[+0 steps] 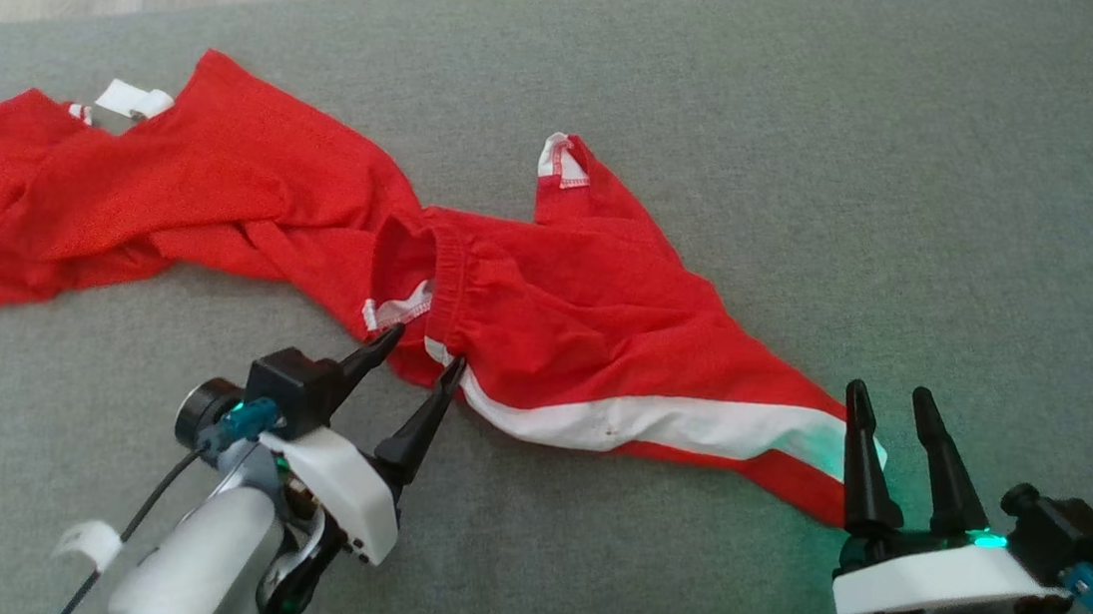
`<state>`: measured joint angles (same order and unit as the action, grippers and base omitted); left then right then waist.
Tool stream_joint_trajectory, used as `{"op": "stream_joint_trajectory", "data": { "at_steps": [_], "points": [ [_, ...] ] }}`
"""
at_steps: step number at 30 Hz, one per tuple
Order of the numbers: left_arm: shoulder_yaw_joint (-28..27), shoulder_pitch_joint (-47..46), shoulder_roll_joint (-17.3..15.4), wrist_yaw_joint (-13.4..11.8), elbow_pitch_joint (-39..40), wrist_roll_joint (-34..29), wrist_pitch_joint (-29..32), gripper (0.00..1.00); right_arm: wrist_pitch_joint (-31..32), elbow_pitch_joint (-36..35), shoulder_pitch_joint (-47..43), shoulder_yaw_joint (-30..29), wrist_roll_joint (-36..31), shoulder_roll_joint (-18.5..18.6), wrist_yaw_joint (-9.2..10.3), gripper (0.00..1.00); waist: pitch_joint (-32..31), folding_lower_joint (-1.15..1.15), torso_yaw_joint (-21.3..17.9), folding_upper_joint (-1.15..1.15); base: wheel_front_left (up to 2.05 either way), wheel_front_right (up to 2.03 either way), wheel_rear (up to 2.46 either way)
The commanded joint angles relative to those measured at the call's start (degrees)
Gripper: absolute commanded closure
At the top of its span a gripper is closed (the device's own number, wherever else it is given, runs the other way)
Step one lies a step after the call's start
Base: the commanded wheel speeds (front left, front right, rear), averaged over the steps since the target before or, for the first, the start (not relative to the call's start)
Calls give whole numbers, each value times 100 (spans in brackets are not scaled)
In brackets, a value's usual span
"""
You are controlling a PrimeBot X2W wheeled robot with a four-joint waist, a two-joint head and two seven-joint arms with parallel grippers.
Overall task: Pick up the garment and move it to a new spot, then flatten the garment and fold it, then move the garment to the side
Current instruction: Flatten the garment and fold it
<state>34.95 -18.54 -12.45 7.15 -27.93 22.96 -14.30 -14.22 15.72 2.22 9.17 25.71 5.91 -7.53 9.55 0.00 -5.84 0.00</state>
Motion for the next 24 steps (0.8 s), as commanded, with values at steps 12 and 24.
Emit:
{"op": "stream_joint_trajectory", "data": {
  "at_steps": [12, 24],
  "points": [
    [71, -479, -215, 34, -6, 235, -70, 100, -77, -135, 198, 91, -10, -10, 4, 0, 50, 0, -106, 0, 0, 0, 0],
    [-83, -228, -218, 34, 296, 225, -70, 100, 352, 471, -42, 226, 37, -6, 4, 0, -181, 0, -52, 0, 0, 0, 0]
  ]
}}
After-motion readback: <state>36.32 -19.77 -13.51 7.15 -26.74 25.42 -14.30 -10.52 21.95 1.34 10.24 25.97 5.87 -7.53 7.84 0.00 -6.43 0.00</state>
